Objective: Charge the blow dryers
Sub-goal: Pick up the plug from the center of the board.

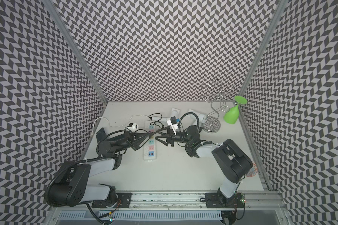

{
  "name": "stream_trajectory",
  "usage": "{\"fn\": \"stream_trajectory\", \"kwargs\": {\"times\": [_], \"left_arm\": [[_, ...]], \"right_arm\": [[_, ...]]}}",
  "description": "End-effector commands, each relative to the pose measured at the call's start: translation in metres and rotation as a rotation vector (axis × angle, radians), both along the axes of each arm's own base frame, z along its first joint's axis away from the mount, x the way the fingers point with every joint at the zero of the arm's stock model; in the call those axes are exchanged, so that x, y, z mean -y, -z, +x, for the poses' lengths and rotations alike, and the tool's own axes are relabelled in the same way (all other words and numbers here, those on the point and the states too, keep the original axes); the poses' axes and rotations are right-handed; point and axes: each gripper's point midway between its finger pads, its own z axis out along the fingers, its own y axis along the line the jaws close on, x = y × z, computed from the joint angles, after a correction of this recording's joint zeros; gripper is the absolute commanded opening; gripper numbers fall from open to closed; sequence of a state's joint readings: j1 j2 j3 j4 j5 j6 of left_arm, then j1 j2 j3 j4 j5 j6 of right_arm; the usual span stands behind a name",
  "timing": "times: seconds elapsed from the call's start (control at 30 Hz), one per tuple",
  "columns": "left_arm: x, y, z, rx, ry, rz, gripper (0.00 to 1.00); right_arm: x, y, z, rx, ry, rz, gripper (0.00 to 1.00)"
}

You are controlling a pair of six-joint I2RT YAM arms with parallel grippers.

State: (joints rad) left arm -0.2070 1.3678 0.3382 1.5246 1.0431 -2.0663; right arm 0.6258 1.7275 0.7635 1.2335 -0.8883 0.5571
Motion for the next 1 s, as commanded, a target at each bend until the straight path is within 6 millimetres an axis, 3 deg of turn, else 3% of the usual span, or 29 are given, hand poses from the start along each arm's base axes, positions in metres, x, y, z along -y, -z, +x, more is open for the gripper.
{"fn": "stream_trajectory", "kwargs": {"times": [0.0,0.6,0.97], "left_arm": [[-0.003,-0.024,-0.027,-0.054,0.11,-0.092,0.0],[-0.003,-0.017,-0.025,-0.074,0.116,-0.104,0.0],[-0.003,-0.015,-0.022,-0.076,0.114,-0.101,0.0]], "right_arm": [[0.003,-0.034,-0.014,0.114,-0.043,0.128,0.59],[-0.021,-0.026,-0.019,0.102,-0.128,0.098,0.36],[-0.021,-0.013,-0.019,0.089,-0.12,0.067,0.38]]}}
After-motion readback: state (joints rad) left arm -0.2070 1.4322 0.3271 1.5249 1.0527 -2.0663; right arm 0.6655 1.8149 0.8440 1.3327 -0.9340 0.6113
